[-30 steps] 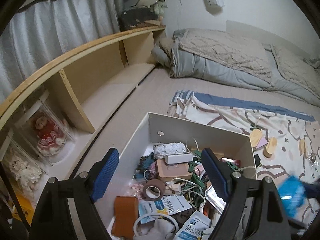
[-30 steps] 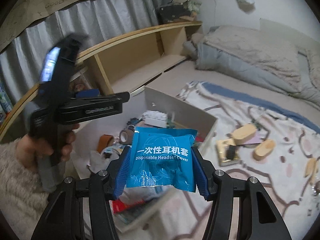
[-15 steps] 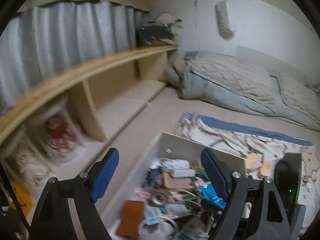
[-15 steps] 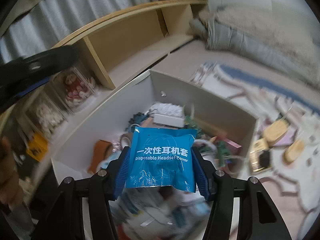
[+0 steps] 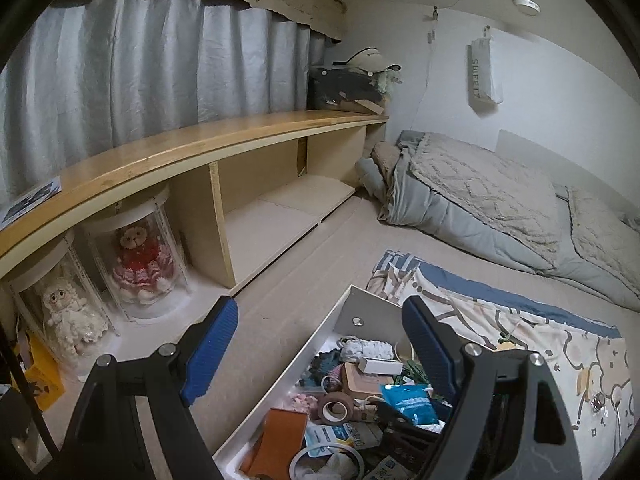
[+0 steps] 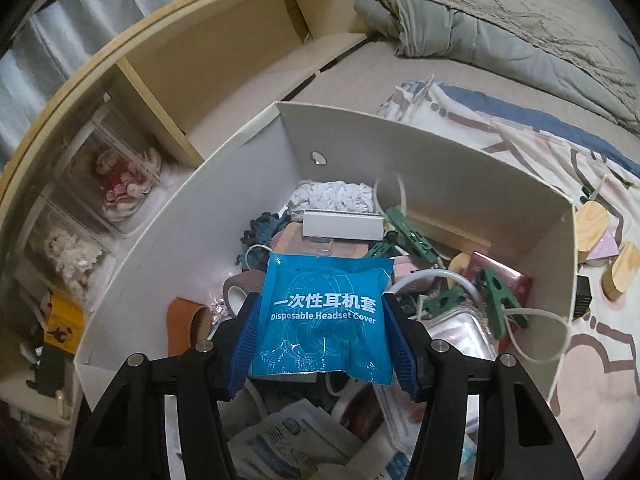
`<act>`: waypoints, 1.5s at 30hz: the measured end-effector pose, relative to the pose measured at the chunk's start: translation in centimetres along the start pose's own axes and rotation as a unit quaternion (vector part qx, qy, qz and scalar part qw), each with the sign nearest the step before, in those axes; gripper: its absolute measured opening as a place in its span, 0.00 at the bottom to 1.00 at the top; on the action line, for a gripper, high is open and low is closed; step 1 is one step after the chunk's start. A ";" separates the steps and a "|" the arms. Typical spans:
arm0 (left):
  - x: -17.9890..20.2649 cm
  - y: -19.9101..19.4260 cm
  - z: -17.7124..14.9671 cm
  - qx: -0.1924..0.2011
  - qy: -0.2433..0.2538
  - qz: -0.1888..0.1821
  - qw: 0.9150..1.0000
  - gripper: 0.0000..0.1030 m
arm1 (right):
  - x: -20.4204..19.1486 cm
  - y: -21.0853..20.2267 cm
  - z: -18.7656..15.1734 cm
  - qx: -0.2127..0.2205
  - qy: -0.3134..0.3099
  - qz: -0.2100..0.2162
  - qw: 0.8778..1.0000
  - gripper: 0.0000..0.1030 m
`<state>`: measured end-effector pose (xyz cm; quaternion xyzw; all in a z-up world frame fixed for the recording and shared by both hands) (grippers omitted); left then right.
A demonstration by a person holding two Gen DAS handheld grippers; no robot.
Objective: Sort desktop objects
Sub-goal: 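Release the white box into the SHOES box while the right tool brings the packet over it, then open the right tool to drop the blue packet into the SHOES box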
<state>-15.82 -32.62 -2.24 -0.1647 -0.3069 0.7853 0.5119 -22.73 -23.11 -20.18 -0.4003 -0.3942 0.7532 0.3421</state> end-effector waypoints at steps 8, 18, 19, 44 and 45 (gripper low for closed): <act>0.6 -0.8 0.1 0.008 0.010 -0.010 1.000 0.82 | -0.2 0.9 0.0 -0.011 0.015 0.030 0.999 0.91; 0.9 -0.9 0.0 0.003 0.012 -0.019 1.000 0.82 | 0.8 -0.6 0.0 0.015 0.013 0.007 1.000 1.00; 0.9 -0.9 -0.1 0.002 0.012 -0.019 1.000 0.82 | 0.8 -0.7 0.0 0.017 0.010 0.003 1.000 1.00; 2.5 -0.4 -1.1 -0.003 0.028 -0.012 1.000 0.93 | 3.8 -11.2 0.5 0.144 -0.027 -0.055 0.988 1.00; 2.7 -0.4 -1.2 -0.004 0.030 -0.012 0.999 0.94 | 4.1 -11.6 0.5 0.147 -0.028 -0.057 0.987 1.00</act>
Point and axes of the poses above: each gripper's, at about its wrist camera, not at the fingertips, and y roughly the way its jaws point, x to its right, z to its top, the point moved 9 cm from there along y, roughly the way its jaws point, and after that the axes turned 10 degrees about -x, right-handed, at the moved point
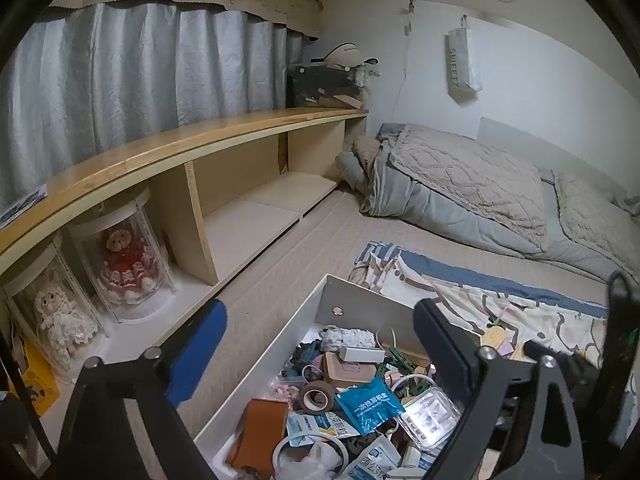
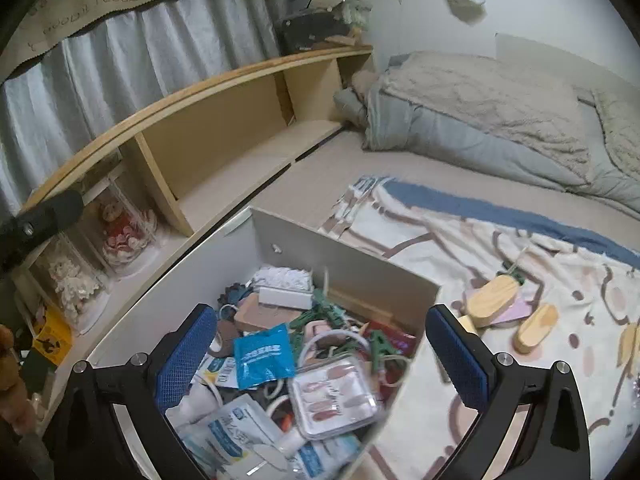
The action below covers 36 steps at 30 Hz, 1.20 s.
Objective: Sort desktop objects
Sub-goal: 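Open the right tool to drop the blue packet into the SHOES box, then move both tools away from the SHOES box toward the items on the sheet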
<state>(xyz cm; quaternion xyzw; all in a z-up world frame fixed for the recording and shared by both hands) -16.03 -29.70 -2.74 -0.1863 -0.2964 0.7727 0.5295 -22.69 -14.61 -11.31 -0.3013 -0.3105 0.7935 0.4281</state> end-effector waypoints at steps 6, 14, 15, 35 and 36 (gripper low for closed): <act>0.7 0.0 -0.2 -0.001 0.004 0.001 1.000 0.99 | 1.5 -2.1 0.4 0.015 -0.005 -0.010 1.000 1.00; 2.0 -0.2 -0.8 -0.013 0.014 -0.004 1.000 1.00 | 2.6 -5.1 0.4 0.027 -0.021 -0.019 0.999 1.00; 2.2 -0.3 -0.9 -0.014 0.015 -0.004 1.000 1.00 | 2.8 -5.5 0.4 0.030 -0.023 -0.021 0.999 1.00; 5.5 -1.5 -1.7 -0.022 0.034 -0.023 0.999 1.00 | 7.2 -12.2 -0.2 0.068 -0.046 -0.065 0.994 1.00; 5.9 -1.7 -1.7 -0.020 0.035 -0.025 0.999 1.00 | 7.4 -12.5 -0.3 0.070 -0.046 -0.067 0.994 1.00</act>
Point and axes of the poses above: each gripper's, at about its wrist camera, not at the fingertips, and y roughly the way its jaws point, x to its right, z to its top, the point moved 9 cm from there along y, roughly the way its jaws point, and after that the axes turned 10 degrees about -x, right-handed, at the moved point
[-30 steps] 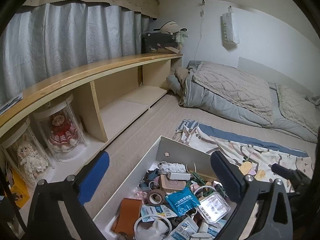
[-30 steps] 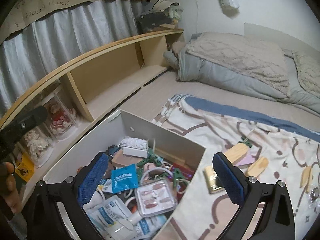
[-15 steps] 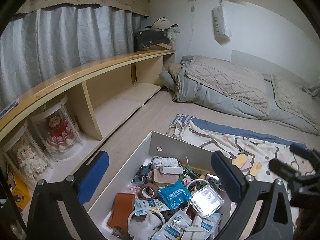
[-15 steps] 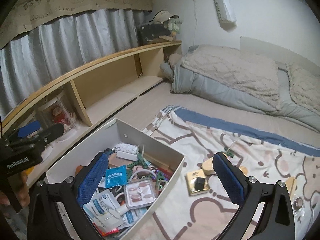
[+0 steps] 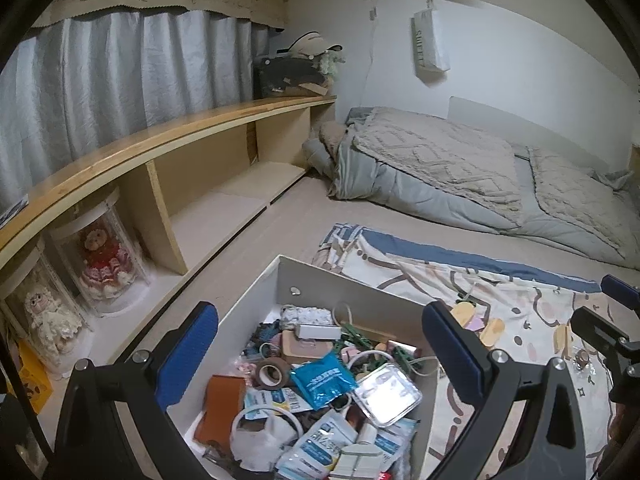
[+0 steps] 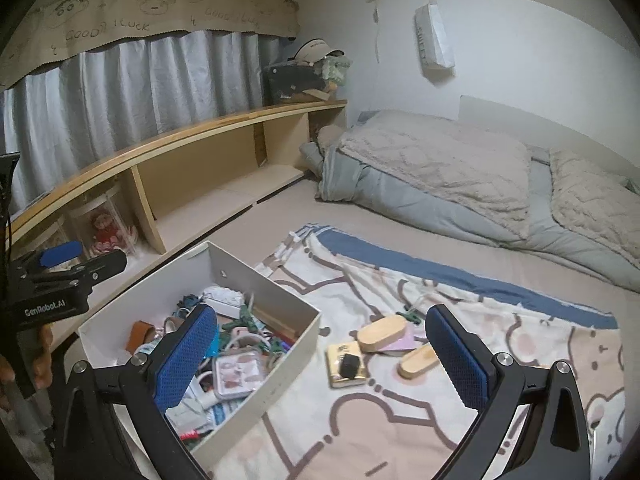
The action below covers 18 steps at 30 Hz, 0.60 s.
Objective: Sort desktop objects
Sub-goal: 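Move both tools away from the SHOES box toward the items on the sheet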
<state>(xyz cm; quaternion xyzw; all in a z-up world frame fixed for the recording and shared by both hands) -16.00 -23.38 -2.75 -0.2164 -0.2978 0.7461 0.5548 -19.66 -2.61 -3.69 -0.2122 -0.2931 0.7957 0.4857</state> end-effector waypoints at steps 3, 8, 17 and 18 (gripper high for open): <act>0.8 -0.2 0.1 0.005 0.003 -0.006 1.000 1.00 | 0.8 -0.7 -0.2 0.007 -0.002 -0.006 1.000 1.00; 2.3 -0.4 0.0 0.011 0.012 -0.012 1.000 1.00 | 2.5 -1.8 -0.4 0.019 0.009 -0.012 1.000 1.00; 5.5 0.1 0.5 0.015 0.022 -0.025 0.999 1.00 | 6.7 -3.1 -0.8 0.028 0.035 -0.038 0.998 1.00; 6.0 0.2 0.5 0.014 0.023 -0.028 0.999 1.00 | 7.4 -3.3 -0.9 0.029 0.039 -0.042 0.998 1.00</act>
Point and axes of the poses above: each gripper's, at about its wrist camera, not at the fingertips, and y roughly the way its jaws point, x to its right, z to its top, the point moved 9 cm from there along y, roughly the way its jaws point, and after that the axes turned 10 degrees about -x, right-handed, at the moved point
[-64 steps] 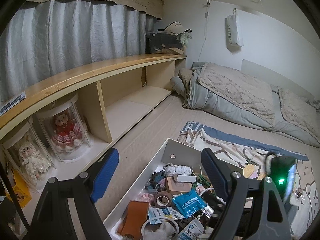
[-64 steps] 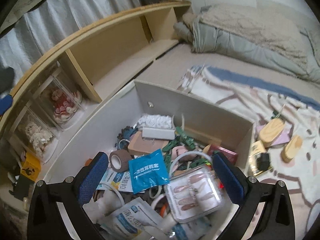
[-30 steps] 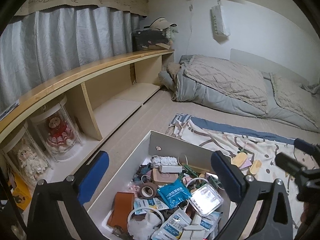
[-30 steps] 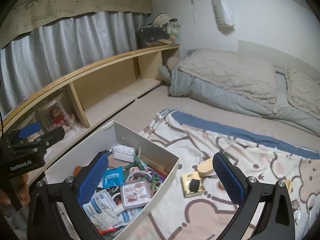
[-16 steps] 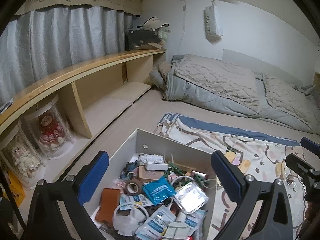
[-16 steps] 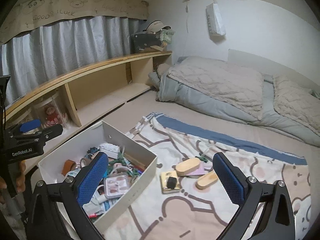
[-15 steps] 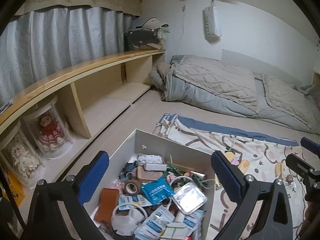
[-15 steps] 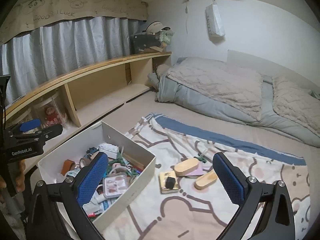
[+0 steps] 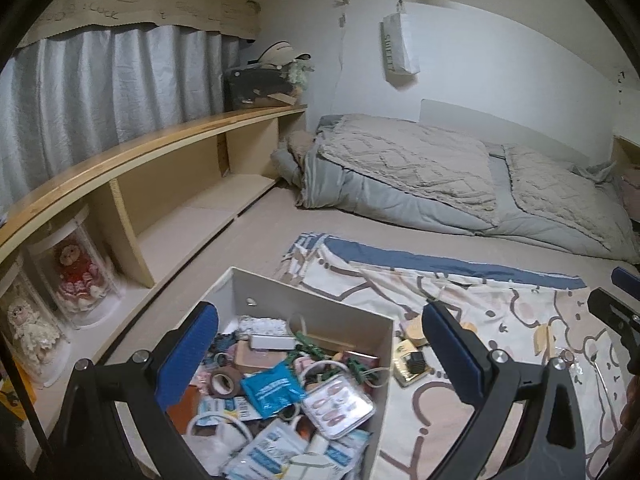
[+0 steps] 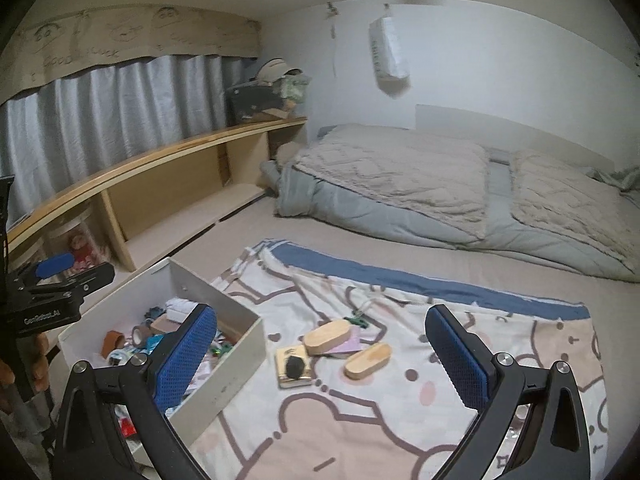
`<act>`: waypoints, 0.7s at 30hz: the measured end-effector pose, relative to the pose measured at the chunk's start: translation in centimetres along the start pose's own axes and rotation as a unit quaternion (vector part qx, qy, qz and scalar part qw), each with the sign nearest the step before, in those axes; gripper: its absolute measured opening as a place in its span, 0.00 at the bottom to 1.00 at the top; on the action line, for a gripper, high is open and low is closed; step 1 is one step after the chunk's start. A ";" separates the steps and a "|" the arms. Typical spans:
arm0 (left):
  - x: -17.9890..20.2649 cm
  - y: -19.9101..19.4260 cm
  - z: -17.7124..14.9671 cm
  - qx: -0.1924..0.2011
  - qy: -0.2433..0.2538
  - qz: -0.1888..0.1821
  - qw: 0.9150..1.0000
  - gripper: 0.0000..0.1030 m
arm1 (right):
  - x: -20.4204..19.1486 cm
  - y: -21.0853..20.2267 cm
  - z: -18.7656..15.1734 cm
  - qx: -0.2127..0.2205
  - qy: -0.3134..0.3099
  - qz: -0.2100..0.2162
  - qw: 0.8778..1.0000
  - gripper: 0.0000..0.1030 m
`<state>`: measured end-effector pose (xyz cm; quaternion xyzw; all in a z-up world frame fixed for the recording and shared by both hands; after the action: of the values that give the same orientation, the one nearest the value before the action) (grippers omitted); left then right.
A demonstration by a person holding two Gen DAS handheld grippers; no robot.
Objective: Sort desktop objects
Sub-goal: 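Move both tools away from the SHOES box toward the items on the sheet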
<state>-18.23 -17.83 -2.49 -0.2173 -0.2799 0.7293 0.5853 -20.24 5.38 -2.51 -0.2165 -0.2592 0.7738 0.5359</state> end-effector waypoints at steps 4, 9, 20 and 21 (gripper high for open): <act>1.9 0.7 0.3 -0.009 0.000 -0.026 1.000 1.00 | 2.2 -0.3 -0.2 0.000 0.016 -0.011 1.000 1.00; 4.3 1.1 0.9 -0.001 0.011 -0.030 0.999 1.00 | 5.1 -1.2 -0.4 0.004 0.040 -0.023 0.999 1.00; 9.7 1.8 1.6 0.006 0.020 -0.091 0.996 1.00 | 12.4 -2.4 -2.1 0.011 0.088 -0.070 0.994 1.00; 10.2 1.9 1.5 0.006 0.024 -0.093 0.995 1.00 | 12.8 -2.5 -2.3 0.010 0.092 -0.072 0.993 1.00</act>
<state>-22.82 -8.44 -2.50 -0.2044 -0.2808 0.6676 0.6586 -21.35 18.54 -3.43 -0.2621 -0.2158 0.7125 0.6140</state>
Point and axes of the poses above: each gripper's, at about its wrist camera, not at the fingertips, and y roughly the way its jaws point, x to its right, z to its top, the point moved 9 cm from there along y, roughly the way its jaws point, and after that the axes turned 10 degrees about -x, right-handed, at the moved point
